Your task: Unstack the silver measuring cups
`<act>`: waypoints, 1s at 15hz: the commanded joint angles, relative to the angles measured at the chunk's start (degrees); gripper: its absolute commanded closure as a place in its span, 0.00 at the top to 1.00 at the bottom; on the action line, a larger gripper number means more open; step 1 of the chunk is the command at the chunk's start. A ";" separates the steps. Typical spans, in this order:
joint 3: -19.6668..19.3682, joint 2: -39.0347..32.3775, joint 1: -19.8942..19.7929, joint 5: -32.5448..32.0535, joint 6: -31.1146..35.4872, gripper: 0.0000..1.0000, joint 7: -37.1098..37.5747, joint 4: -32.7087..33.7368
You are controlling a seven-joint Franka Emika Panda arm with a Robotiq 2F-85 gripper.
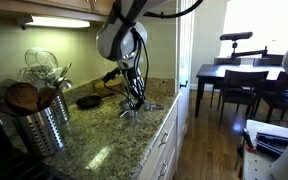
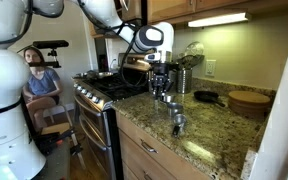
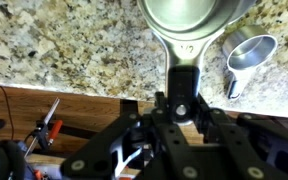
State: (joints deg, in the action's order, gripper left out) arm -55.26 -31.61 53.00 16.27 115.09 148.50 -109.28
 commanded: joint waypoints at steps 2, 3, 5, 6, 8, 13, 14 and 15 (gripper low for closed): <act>2.76 6.95 -1.51 -2.16 2.58 0.12 -1.39 -4.42; 11.99 11.75 -9.24 -8.07 3.45 0.12 2.19 -4.70; 16.58 13.31 -13.43 -9.74 3.60 0.12 1.54 -4.96; 19.85 13.98 -16.27 -10.53 3.47 0.12 1.48 -4.92; 26.95 15.25 -23.03 -11.32 3.21 0.12 0.62 -4.90; 41.95 15.45 -37.31 -11.96 1.39 0.12 -1.88 -3.95; 43.71 15.21 -39.04 -11.75 1.23 0.12 -2.54 -3.85; 45.05 15.00 -40.40 -11.62 1.05 0.12 -3.08 -3.74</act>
State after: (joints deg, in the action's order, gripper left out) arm -15.29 -18.89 17.68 5.33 116.21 147.09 -111.08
